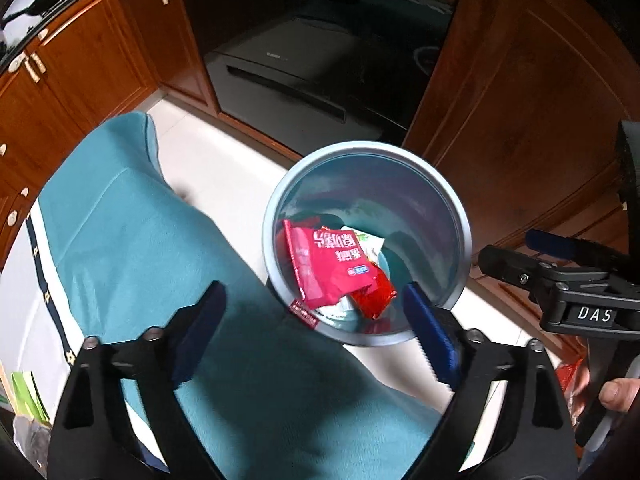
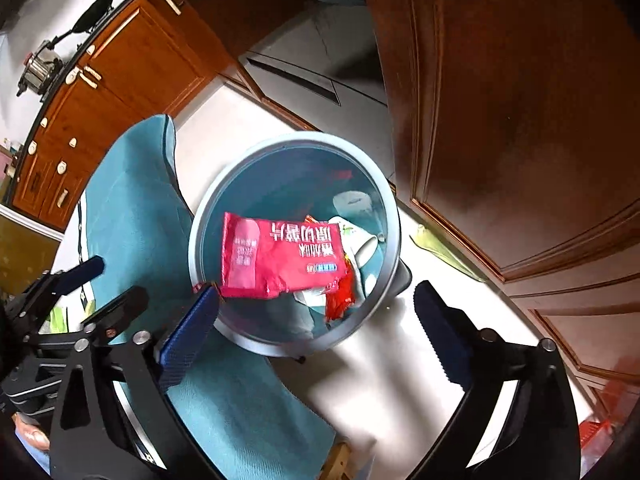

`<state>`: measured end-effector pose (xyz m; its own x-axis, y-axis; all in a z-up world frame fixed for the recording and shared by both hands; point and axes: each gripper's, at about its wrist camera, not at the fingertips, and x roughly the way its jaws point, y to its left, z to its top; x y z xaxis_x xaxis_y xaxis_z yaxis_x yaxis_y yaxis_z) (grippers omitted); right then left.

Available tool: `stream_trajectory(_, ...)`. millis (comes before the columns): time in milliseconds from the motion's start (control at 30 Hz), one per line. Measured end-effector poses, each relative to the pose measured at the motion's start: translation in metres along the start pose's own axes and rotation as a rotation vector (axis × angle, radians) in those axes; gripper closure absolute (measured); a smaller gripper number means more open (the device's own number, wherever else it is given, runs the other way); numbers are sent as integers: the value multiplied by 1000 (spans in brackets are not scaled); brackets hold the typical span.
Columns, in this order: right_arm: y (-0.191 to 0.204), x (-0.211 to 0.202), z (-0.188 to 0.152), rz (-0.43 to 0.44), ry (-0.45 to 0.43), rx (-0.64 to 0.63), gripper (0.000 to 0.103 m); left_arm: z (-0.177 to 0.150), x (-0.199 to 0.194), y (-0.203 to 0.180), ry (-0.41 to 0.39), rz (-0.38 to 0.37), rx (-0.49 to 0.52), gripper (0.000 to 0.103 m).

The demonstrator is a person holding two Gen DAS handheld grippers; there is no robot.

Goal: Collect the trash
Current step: 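Carry both wrappers to the teal bin and release them inside, then move both tools back toward the table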

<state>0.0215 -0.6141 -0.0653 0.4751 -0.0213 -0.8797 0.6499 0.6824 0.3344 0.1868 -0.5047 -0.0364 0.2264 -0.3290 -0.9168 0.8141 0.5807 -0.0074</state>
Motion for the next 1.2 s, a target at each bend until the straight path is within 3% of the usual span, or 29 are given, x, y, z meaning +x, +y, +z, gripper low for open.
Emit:
stream_trajectory(333, 15, -20, -11, -11, -10, -34, 8, -17, -27, 6, -11, 6, -28, 4)
stream_trajectory(667, 42, -57, -30, -5, -45, -72, 8, -46, -84, 11, -79, 0, -30, 4)
stream_trajectory(933, 93, -80, -62, 38, -45, -153, 7, -98, -132, 36, -120, 40, -54, 4)
stream_trajectory(1200, 177, -90, -111, 119, -4, -309, 7, -170, -177, 80, -155, 114, -79, 4)
